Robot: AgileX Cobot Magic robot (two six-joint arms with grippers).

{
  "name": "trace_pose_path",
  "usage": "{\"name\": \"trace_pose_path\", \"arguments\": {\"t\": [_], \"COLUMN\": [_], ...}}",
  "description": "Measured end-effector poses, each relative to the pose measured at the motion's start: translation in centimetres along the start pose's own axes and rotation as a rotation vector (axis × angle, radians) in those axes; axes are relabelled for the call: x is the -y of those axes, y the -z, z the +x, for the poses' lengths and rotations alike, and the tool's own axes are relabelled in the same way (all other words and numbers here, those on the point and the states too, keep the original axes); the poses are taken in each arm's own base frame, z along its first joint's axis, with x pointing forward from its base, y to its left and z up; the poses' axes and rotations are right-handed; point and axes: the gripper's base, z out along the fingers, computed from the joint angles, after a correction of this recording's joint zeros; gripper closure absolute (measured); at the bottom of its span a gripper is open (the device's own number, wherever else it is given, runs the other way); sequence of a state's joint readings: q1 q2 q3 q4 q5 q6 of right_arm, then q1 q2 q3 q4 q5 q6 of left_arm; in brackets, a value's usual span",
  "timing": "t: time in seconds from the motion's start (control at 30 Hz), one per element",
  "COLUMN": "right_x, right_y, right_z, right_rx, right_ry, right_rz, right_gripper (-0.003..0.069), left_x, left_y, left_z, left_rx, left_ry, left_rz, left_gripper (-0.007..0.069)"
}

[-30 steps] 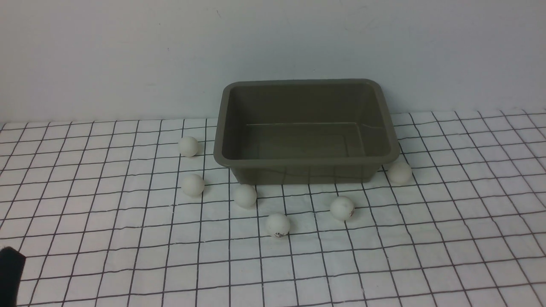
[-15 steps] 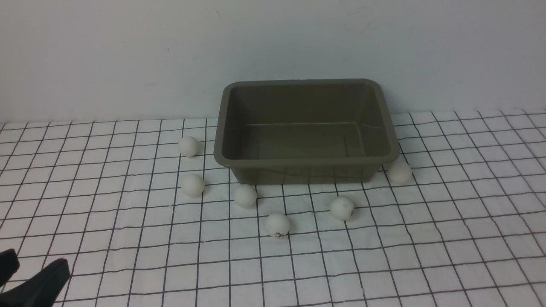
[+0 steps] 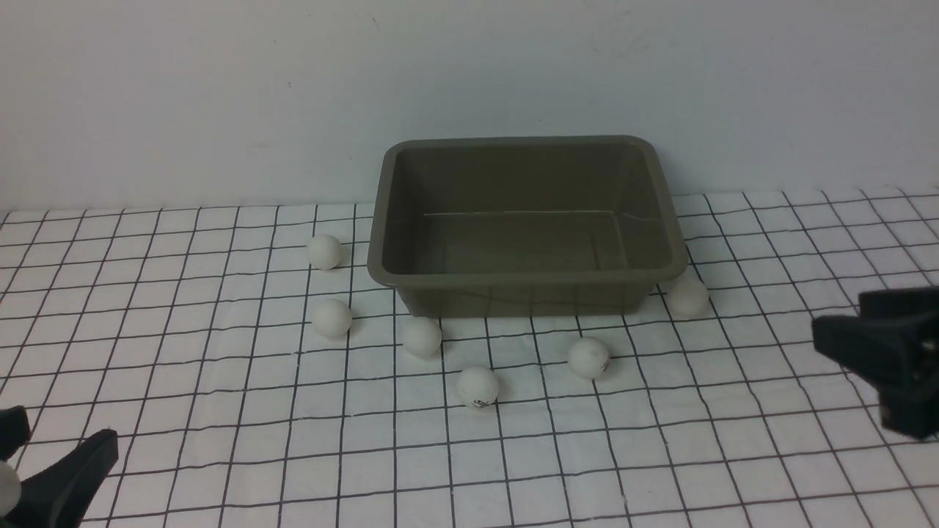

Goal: Put the table tennis balls into the box on the white checkered tablecloth.
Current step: 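Reach for and grasp a ping pong ball on the table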

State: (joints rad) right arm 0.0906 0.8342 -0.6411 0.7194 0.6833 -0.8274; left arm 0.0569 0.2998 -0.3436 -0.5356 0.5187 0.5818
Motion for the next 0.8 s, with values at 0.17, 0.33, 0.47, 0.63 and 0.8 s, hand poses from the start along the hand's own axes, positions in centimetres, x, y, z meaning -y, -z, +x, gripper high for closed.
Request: {"name": "trace_pose_path", "arguments": {"t": [0.17, 0.33, 0.47, 0.63, 0.8], "right_x": [2.2, 4.2, 6.2, 7.3, 8.5], "right_y": [-4.4, -8.7, -12.8, -15.1, -17.6], "right_z": [-1.5, -2.1, -1.8, -1.5, 0.0], "right_rx": [-0.078, -0.154, -0.219, -0.264, -0.313], "right_ry": [-0.043, -0.045, -0.012, 0.149, 0.383], "right_rz": [-0.005, 0.007, 0.032, 0.024, 0.036], "right_gripper": [0.0323, 0.0256, 0.0218, 0.0215, 0.0215], "left_x": [0.0, 0.0, 0.0, 0.0, 0.0], "left_y": [0.0, 0.0, 0.0, 0.0, 0.0], "left_z": [0.0, 0.0, 0.0, 0.0, 0.0], "left_rx": [0.002, 0.002, 0.002, 0.001, 0.001], "left_ry": [-0.029, -0.043, -0.045, -0.045, -0.044], "left_rz": [-0.001, -0.001, -0.001, -0.001, 0.000], "left_gripper": [0.0195, 0.0195, 0.0195, 0.0195, 0.0195]}}
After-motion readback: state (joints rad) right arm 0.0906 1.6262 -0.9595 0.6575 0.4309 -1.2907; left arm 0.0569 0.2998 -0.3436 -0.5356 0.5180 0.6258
